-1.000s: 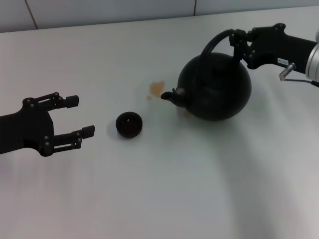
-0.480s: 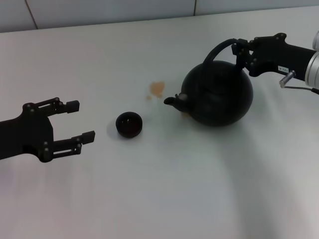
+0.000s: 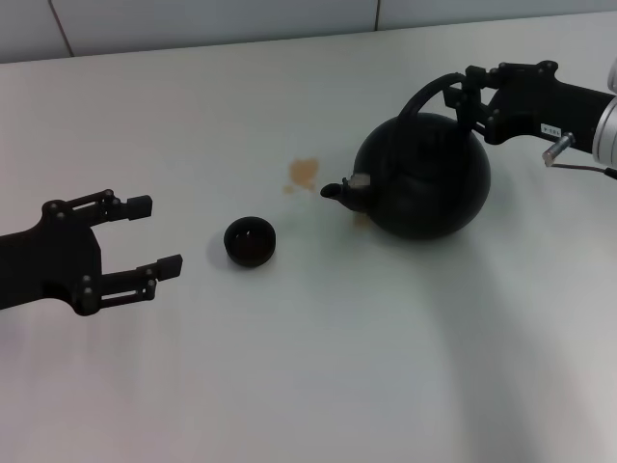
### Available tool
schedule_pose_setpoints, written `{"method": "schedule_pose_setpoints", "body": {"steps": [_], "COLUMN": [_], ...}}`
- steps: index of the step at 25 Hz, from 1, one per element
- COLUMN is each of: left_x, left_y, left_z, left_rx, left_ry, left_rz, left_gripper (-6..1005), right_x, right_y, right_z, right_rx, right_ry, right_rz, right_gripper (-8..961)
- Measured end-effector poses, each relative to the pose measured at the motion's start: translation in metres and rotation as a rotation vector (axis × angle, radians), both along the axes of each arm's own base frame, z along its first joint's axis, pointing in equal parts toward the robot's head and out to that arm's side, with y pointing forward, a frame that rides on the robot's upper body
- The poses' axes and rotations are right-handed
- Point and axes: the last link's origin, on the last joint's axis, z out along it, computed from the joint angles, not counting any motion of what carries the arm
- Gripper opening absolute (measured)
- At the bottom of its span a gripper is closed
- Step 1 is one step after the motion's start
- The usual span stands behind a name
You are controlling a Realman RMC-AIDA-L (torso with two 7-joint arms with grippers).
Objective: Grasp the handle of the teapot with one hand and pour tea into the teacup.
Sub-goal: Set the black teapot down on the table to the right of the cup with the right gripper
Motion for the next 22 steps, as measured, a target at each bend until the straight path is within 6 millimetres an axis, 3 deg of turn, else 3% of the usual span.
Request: {"method": "schedule_pose_setpoints", "body": {"steps": [5,10,13,22], "left_x": [0.0,0.0001,0.0015,0.0039], "left_y": [0.0003,0.0005,0.0018,0.0035], "left_z": [0.0007,0.0012,0.0015,0.0023], "left_rx": [0.002,0.003,0.004,0.009], "left_ry": [0.002,0.004,0.004,0.007], "left_rz": [-0.002,-0.003,-0.008,-0.018], "left_gripper": [779,778,778,778], "right_x": [0.0002,0.0005,0.0012,0.0042], "right_y": [-0.0005,0.0006,0.0006,-0.004], "right_z": [-0.0006,-0.0001,0.0,-0.0014], "right_rx": [-0.001,0.0,0.0,-0.006], "right_ry": [0.003,0.036,0.036,0.034], "right_rz": [-0.002,-0.033,-0.039,-0.041], "right_gripper": [307,409,569,636]}}
